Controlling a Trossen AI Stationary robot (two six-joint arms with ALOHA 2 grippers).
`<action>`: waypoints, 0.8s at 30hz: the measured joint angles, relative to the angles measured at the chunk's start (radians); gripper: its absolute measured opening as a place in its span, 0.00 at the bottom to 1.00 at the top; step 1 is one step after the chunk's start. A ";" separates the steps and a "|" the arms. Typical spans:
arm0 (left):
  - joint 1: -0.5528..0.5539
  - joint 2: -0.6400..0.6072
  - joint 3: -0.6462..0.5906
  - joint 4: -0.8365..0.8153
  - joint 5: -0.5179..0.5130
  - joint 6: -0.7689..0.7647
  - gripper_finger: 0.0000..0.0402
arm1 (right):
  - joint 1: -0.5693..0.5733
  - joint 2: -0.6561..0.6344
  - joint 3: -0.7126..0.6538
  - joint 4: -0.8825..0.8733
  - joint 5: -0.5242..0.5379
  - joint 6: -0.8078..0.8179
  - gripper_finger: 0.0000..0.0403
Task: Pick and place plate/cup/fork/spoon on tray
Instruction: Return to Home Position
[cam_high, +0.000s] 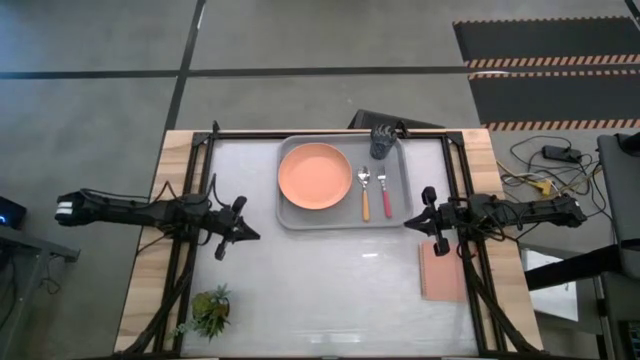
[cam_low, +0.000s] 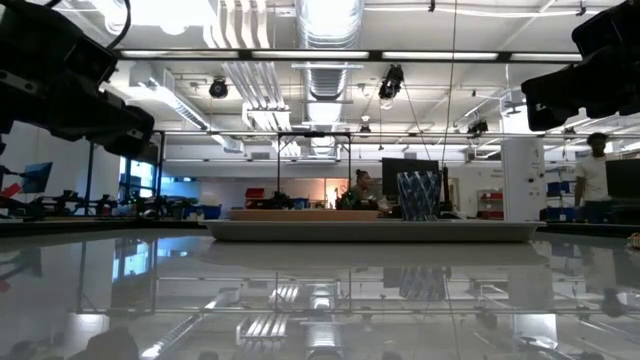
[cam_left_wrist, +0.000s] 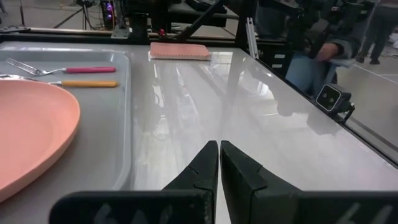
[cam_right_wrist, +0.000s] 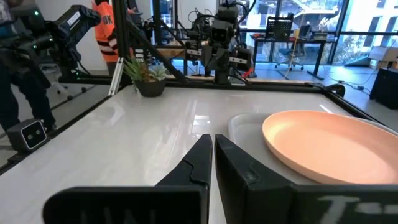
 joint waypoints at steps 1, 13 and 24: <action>0.000 0.003 0.000 0.000 0.000 0.000 0.00 | 0.000 0.000 0.000 0.000 0.000 0.000 0.02; 0.000 0.028 0.000 0.000 0.000 0.000 0.00 | 0.000 0.000 0.000 0.000 0.000 0.000 0.02; 0.000 0.043 0.000 0.000 0.000 0.000 0.00 | 0.000 0.000 0.000 0.000 0.000 0.000 0.02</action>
